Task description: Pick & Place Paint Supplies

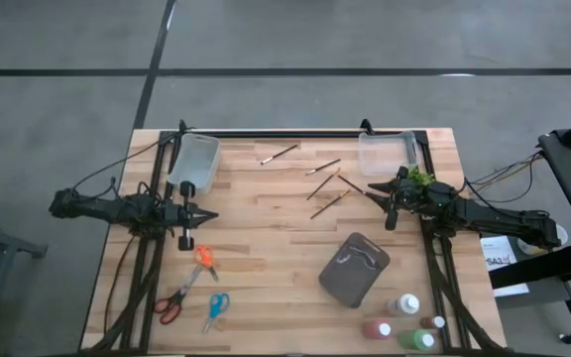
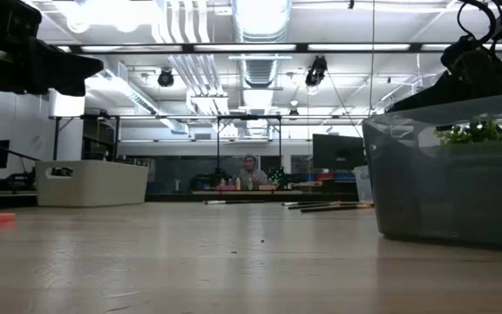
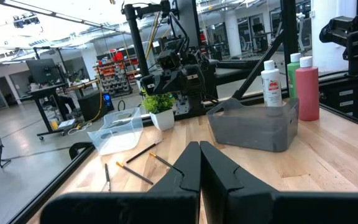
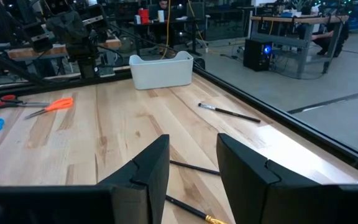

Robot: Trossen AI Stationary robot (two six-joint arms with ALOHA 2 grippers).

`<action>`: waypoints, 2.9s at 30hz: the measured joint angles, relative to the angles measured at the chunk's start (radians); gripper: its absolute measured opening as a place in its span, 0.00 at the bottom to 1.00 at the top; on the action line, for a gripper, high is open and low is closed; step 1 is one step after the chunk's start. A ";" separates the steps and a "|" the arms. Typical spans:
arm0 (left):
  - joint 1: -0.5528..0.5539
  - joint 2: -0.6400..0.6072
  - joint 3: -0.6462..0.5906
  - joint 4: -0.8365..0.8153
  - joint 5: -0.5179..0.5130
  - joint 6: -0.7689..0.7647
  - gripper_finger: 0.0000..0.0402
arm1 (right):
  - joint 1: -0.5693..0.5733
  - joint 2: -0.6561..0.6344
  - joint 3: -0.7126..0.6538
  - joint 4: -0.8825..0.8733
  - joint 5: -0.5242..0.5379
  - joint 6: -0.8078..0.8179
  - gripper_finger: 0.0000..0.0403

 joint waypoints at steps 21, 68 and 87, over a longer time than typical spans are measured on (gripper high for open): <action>0.000 0.000 0.000 0.000 0.000 0.000 0.00 | -0.001 0.001 0.000 0.000 0.000 0.000 0.33; 0.000 0.000 0.000 0.000 0.000 0.000 0.00 | 0.000 -0.001 0.016 1.084 -0.345 -0.016 0.33; 0.000 0.000 0.000 0.000 0.000 0.000 0.00 | -0.001 0.342 0.748 0.318 -0.323 -0.036 0.33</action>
